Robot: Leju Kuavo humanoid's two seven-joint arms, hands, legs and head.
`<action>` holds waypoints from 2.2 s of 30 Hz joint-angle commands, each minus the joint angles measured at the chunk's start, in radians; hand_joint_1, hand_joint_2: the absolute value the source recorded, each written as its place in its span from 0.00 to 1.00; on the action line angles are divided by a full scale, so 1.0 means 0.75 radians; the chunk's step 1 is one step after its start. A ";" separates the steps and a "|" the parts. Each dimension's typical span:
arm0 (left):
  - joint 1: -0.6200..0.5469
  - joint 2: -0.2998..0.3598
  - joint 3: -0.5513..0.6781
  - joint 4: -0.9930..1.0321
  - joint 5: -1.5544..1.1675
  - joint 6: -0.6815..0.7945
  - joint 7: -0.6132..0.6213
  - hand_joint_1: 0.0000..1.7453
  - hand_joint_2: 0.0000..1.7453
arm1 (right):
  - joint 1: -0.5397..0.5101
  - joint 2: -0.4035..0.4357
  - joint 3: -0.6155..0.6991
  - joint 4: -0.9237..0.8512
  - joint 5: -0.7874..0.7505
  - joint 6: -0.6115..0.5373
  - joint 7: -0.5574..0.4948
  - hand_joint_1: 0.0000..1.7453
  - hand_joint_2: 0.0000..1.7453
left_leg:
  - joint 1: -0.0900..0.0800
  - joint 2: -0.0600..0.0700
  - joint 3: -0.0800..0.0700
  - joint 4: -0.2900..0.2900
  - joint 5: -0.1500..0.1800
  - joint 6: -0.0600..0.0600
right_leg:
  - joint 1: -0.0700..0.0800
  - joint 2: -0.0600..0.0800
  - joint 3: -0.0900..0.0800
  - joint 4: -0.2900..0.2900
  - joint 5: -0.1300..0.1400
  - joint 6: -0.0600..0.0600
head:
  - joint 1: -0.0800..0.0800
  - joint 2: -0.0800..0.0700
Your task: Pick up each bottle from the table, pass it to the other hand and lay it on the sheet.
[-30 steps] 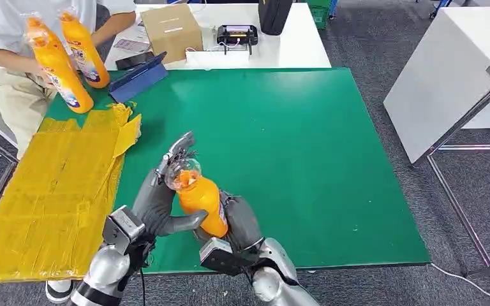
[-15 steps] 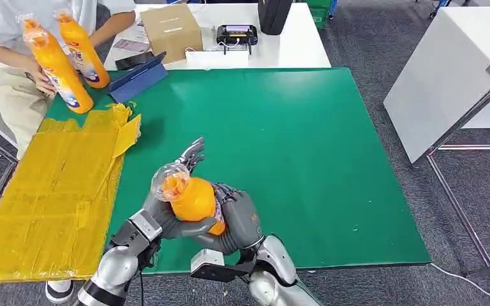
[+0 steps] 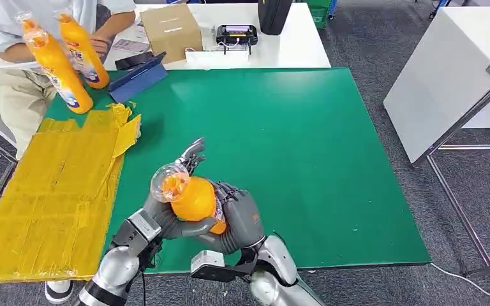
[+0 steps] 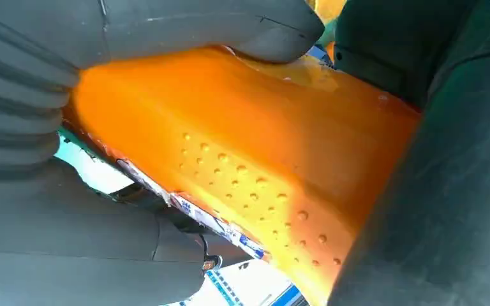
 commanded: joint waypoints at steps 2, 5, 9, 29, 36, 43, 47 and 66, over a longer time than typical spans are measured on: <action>-0.029 -0.022 0.049 0.053 0.046 0.020 -0.010 1.00 1.00 | -0.039 -0.025 0.097 0.063 0.002 0.005 -0.011 1.00 1.00 | 0.002 -0.001 0.005 0.000 -0.003 -0.002 | 0.001 0.005 0.006 -0.001 -0.002 -0.002 | -0.001 0.000; -0.031 -0.022 0.047 0.056 0.050 0.020 -0.011 1.00 1.00 | -0.041 -0.024 0.096 0.068 0.000 0.004 -0.011 1.00 1.00 | 0.001 -0.001 0.004 0.000 -0.001 -0.001 | 0.001 0.003 0.004 -0.001 -0.001 -0.002 | 0.000 0.000; -0.034 -0.023 0.042 0.063 0.059 0.022 -0.014 1.00 1.00 | -0.042 -0.022 0.093 0.068 -0.003 0.000 -0.012 1.00 1.00 | 0.001 -0.001 0.003 -0.001 -0.001 -0.001 | 0.001 0.003 0.003 -0.001 -0.001 -0.001 | -0.001 0.000; -0.047 -0.004 0.120 -0.002 0.045 0.162 -0.055 1.00 1.00 | 0.012 -0.029 -0.027 -0.025 -0.098 -0.081 -0.028 0.00 1.00 | 0.002 -0.003 0.004 0.000 -0.002 -0.002 | 0.001 0.003 0.005 0.000 -0.002 -0.002 | 0.000 0.000; -0.060 0.001 0.172 -0.028 -0.058 0.291 -0.070 1.00 1.00 | 0.024 -0.030 -0.056 -0.038 -0.095 -0.096 -0.028 0.00 1.00 | 0.003 -0.003 0.007 0.001 -0.004 -0.002 | 0.002 0.004 0.008 0.000 -0.004 -0.003 | 0.000 0.000; -0.167 0.061 0.329 0.014 -0.809 0.682 0.123 1.00 1.00 | 0.133 -0.058 -0.190 -0.317 -0.067 -0.170 -0.065 0.00 1.00 | 0.002 -0.005 0.003 0.002 -0.002 -0.002 | 0.001 0.001 0.004 0.001 -0.003 -0.003 | 0.000 0.000; -0.258 0.120 0.288 0.183 -1.301 0.582 0.334 1.00 1.00 | 0.205 -0.102 -0.285 -0.646 -0.287 -0.035 -0.074 0.00 1.00 | 0.003 -0.009 0.006 0.004 -0.004 -0.003 | 0.002 0.001 0.008 0.004 -0.006 -0.004 | -0.001 0.000; -0.530 0.215 0.031 1.097 -1.793 0.312 0.805 1.00 1.00 | 0.208 -0.101 -0.439 -0.840 -0.684 0.358 -0.058 0.00 1.00 | 0.002 0.003 0.004 0.000 -0.001 -0.002 | 0.001 0.005 0.003 0.000 -0.001 -0.002 | 0.000 0.000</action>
